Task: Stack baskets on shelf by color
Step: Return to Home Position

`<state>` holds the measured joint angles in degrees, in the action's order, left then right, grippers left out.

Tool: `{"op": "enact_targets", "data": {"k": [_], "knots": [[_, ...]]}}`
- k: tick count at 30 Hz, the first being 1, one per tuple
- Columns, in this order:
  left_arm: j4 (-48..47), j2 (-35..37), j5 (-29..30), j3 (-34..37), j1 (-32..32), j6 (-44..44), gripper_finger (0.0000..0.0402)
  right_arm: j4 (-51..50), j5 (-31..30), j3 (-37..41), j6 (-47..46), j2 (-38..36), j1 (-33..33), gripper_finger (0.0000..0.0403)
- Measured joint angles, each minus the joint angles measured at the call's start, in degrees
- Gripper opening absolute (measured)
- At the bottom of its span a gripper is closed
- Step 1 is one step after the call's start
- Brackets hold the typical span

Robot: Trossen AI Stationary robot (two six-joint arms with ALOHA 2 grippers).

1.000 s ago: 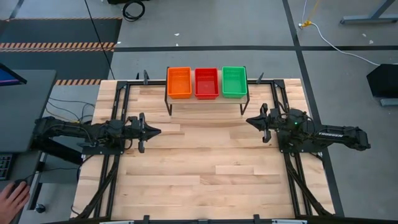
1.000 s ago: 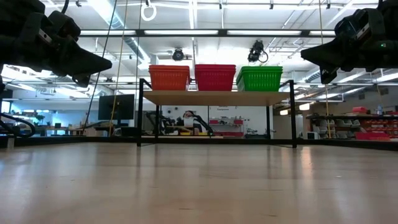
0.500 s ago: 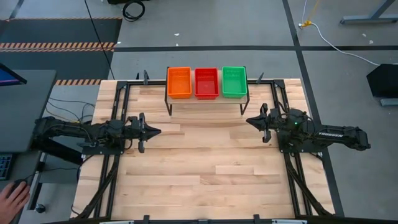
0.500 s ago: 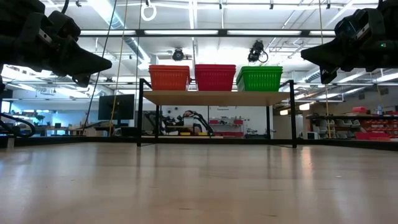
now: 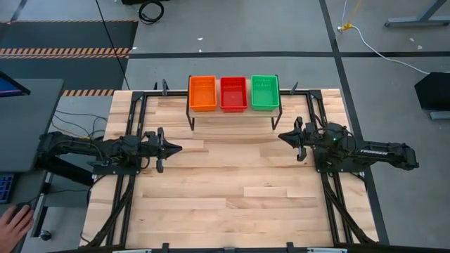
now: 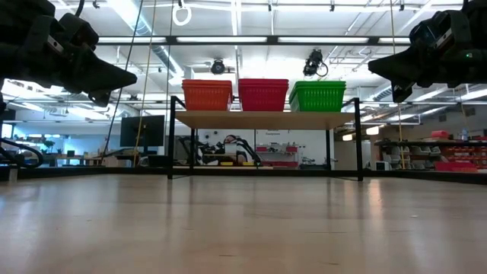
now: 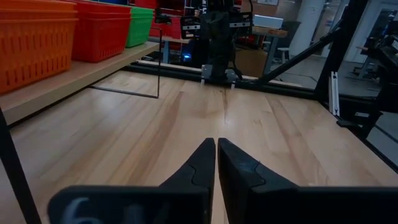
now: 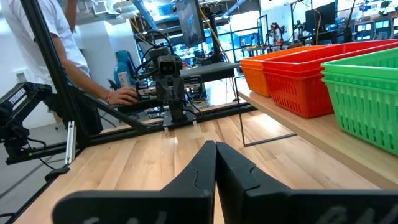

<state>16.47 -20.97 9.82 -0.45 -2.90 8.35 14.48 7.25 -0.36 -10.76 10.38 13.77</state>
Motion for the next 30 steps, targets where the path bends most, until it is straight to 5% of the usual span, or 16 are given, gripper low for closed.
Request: {"op": "enact_targets", "data": {"k": [30], "knots": [[0.0, 0.0, -0.02, 0.01, 0.0, 0.0, 0.0035, 0.0, 0.0, 0.0, 0.0, 0.01, 0.0, 0.0014]]}}
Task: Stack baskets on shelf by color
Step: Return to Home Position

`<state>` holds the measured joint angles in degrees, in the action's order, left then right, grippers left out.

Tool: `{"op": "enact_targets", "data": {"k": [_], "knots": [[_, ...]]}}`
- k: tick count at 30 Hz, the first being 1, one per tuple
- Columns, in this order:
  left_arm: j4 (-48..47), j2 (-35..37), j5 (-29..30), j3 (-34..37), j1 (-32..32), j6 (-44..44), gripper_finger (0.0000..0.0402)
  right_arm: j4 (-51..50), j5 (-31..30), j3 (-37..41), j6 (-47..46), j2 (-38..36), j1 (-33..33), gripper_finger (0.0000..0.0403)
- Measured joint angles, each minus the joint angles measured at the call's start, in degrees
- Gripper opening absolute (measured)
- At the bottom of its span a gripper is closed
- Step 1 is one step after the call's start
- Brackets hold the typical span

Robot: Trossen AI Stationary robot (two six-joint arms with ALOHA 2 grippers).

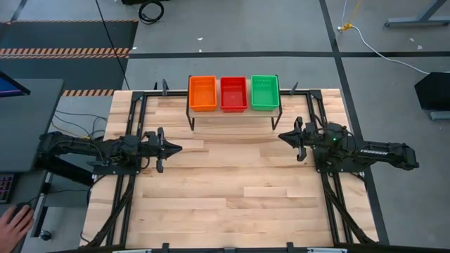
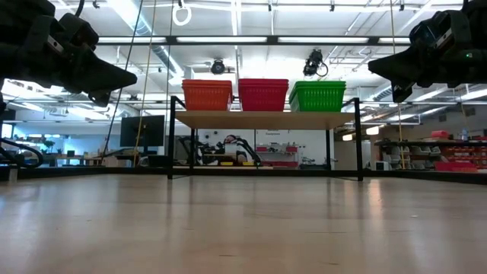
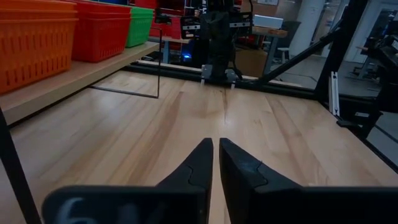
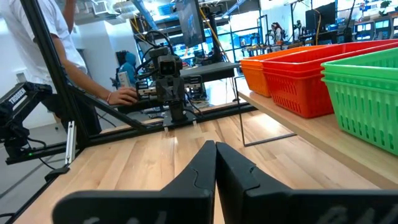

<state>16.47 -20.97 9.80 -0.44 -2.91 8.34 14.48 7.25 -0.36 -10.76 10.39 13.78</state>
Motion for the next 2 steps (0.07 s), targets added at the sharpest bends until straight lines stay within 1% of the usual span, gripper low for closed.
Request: {"op": "enact_targets", "data": {"k": [2], "knots": [[0.0, 0.0, 0.01, 0.0, 0.0, 0.02, 0.0031, 0.0, 0.0, 0.0, -0.01, -0.01, 0.0, 0.0014]]}}
